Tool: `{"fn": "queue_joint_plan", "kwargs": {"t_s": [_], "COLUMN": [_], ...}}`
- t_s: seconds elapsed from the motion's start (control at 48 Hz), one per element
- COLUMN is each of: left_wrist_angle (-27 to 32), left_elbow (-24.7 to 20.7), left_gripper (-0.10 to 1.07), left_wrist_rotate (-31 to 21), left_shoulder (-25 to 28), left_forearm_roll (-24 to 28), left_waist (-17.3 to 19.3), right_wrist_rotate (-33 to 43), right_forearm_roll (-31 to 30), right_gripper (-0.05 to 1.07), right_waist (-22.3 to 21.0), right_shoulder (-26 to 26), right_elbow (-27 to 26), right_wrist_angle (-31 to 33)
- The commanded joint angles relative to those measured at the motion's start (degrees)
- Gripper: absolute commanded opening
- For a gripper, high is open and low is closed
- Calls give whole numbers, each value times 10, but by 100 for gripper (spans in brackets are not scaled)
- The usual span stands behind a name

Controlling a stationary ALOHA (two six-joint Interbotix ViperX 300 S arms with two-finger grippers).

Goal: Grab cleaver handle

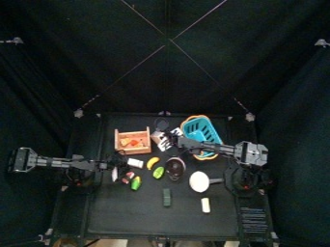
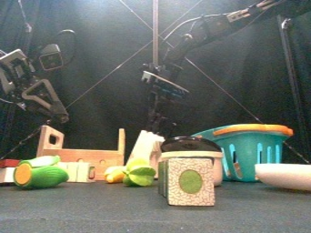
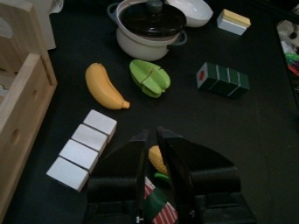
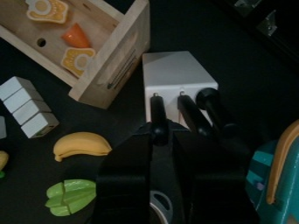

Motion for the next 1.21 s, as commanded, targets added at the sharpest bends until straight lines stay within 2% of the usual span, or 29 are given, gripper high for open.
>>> {"fn": "queue_joint_plan", "kwargs": {"t_s": [0.0,0.312,0.688,1.188], "left_wrist_angle": [-4,-4,-4,-2], "left_elbow": [-7,-7,-8,-7], "left_gripper": [60,60,60,60], "left_wrist_rotate": [0,1,1,2], "left_shoulder": [1,1,1,1], "left_forearm_roll": [0,-9,-18,-18], "left_waist": [2,2,1,0], "right_wrist_rotate": [1,-1,-1,1], "right_forearm_roll": [-2,-7,-27,-60], "right_gripper": [46,46,46,46], "right_waist": [13,40,67,102], "right_shoulder": [-17,-20,-34,-85], "right_elbow": [-25,-47,-52,-44], "right_wrist_angle": [8,54,73,104]}}
